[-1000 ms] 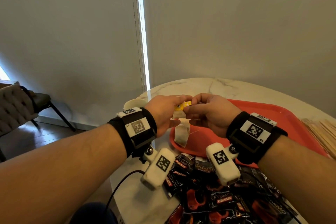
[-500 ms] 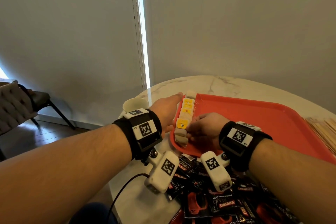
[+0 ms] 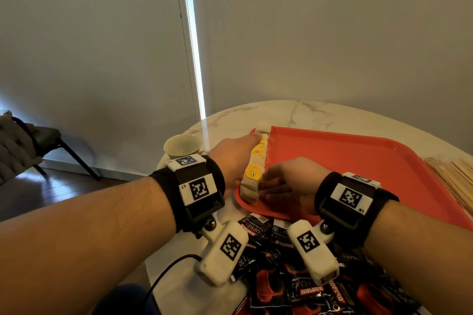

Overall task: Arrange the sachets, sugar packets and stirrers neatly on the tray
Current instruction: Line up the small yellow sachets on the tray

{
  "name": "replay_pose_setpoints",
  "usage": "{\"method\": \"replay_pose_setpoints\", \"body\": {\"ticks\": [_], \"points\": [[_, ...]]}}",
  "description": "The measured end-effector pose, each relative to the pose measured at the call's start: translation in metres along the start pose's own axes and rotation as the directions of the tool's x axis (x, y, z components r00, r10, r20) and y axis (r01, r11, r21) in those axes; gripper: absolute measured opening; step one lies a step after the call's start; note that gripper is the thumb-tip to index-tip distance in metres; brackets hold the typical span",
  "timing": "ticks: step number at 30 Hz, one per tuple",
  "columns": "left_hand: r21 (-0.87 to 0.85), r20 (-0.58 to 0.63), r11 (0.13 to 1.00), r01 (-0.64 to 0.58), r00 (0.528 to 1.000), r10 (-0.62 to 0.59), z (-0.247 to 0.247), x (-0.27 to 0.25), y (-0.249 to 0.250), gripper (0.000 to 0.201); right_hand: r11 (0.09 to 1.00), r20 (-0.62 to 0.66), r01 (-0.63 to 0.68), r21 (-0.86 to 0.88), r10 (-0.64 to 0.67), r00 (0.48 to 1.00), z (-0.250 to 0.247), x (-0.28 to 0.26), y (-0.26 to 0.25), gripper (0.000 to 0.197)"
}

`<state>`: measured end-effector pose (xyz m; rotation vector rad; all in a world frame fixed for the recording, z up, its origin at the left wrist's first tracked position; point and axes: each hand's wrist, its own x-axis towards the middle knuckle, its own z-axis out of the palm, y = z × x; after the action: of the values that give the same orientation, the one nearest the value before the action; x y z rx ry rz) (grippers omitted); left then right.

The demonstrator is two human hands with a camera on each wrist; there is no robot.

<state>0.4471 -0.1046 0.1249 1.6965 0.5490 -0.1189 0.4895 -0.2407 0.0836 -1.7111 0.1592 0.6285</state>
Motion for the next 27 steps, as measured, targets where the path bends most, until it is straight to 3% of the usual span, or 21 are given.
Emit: {"method": "replay_pose_setpoints", "body": {"ticks": [9,13,14,16,18,22,27], "points": [[0.059,-0.046,0.998,-0.022,0.999,0.025,-0.006,0.008,-0.008,0.034,0.999,-0.021,0.045,-0.020,-0.045,0.999,-0.004,-0.001,0.004,0.022],[0.082,-0.033,0.996,-0.037,0.999,0.040,-0.002,0.012,-0.011,0.035,0.998,-0.054,0.068,-0.009,-0.068,0.996,0.001,0.000,0.002,0.016],[0.092,-0.036,0.995,-0.043,0.998,0.047,-0.001,0.013,-0.013,0.043,0.997,-0.059,0.074,-0.009,-0.074,0.996,0.002,0.000,0.001,0.015],[0.102,-0.041,0.994,-0.036,0.998,0.041,0.001,0.017,-0.016,0.079,0.996,-0.052,0.085,-0.019,-0.086,0.995,0.003,0.000,-0.001,0.015],[0.098,-0.040,0.994,-0.046,0.998,0.050,0.001,0.019,-0.016,0.098,0.994,-0.044,0.105,-0.028,-0.106,0.993,0.001,-0.002,-0.001,0.015],[0.100,-0.035,0.992,-0.080,0.996,0.084,0.001,0.026,-0.013,0.120,0.991,-0.067,0.130,-0.014,-0.131,0.989,-0.005,-0.006,-0.001,0.013],[0.103,-0.048,0.988,-0.116,0.991,0.121,0.008,0.039,-0.010,0.122,0.993,-0.043,0.114,0.008,-0.114,0.993,-0.003,-0.011,-0.002,0.015]]}}
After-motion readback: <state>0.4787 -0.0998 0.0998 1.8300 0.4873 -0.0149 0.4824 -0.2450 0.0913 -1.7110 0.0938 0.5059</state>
